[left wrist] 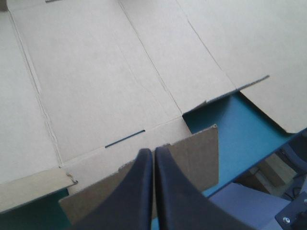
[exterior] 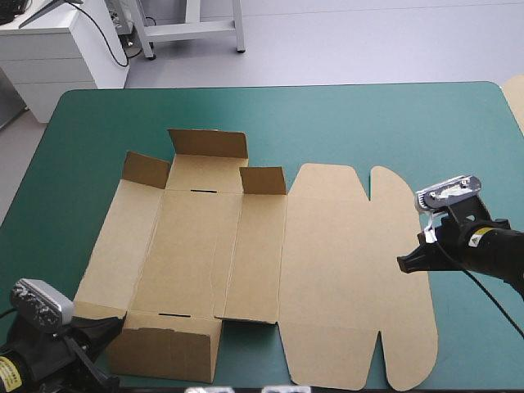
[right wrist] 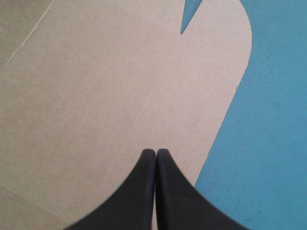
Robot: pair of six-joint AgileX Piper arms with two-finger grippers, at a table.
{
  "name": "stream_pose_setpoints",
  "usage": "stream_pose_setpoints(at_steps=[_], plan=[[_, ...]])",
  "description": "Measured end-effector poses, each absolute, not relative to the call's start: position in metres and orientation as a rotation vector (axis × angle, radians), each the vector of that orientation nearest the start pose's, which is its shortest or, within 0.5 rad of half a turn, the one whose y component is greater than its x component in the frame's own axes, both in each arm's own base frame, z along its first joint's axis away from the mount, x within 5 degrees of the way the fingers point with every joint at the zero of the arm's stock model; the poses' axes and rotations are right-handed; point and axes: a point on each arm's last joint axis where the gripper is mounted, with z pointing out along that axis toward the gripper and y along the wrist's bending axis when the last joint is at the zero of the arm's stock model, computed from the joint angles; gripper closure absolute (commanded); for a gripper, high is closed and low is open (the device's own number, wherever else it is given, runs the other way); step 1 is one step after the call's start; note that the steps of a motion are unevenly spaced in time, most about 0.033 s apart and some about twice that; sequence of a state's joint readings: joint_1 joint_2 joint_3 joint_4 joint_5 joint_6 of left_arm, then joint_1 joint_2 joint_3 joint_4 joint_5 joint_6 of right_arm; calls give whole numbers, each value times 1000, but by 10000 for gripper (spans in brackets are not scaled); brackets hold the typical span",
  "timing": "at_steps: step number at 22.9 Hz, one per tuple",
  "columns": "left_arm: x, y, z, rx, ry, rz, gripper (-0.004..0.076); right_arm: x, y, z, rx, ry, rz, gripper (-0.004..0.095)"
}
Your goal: Fold the box
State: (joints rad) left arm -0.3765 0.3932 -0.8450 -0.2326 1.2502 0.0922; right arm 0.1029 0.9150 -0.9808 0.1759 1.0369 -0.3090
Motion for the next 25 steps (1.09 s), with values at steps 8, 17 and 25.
stream_pose_setpoints(at_steps=[8,17,25], plan=[[76,-37,371,553,2312,-228,730,137,28,352,-423,2405,148,929],[176,-62,359,625,2487,13,705,90,23,333,-399,2377,157,929],[223,-52,342,561,2576,-169,705,68,21,324,-398,2334,153,929]])
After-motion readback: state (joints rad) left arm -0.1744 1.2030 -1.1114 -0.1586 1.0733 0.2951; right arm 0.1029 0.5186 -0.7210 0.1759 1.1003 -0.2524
